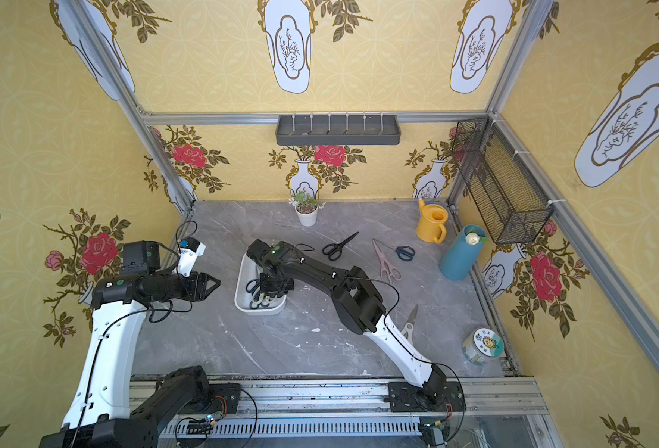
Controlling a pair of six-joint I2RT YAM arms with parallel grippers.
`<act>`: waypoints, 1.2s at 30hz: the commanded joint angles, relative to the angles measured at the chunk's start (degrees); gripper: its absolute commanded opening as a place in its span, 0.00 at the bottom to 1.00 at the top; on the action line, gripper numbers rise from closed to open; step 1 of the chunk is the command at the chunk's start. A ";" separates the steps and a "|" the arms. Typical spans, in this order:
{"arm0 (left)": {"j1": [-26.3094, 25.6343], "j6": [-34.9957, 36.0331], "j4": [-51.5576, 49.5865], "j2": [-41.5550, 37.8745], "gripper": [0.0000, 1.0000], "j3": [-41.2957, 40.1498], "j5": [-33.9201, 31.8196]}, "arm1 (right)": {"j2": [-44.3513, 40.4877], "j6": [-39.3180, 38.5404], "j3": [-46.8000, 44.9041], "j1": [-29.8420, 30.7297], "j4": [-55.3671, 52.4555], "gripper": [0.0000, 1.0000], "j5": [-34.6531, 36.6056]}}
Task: Put the scissors into the storage box
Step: Place the scissors in the storage box, then adjust the scissors at the center of the board.
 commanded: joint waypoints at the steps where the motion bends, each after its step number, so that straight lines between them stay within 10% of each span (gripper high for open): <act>1: 0.05 -0.46 0.25 0.05 0.55 -0.17 0.71 | -2.68 -0.30 0.80 -0.35 0.32 0.29 0.09; 10: 0.05 -0.91 -0.48 0.49 0.55 0.06 2.58 | -25.01 -0.39 -13.31 -4.46 -2.12 0.36 6.83; 20: 0.05 1.85 -0.42 -0.38 0.55 -2.09 10.74 | -49.07 -21.11 -48.16 -32.23 -0.89 0.48 10.70; 28: 0.05 2.15 -0.90 0.20 0.55 -1.85 11.13 | -45.14 -34.43 -53.00 -47.84 5.77 0.50 6.88; 36: 0.05 2.13 -1.12 1.14 0.55 -1.67 10.78 | -34.35 -42.95 -50.31 -50.62 8.83 0.44 7.19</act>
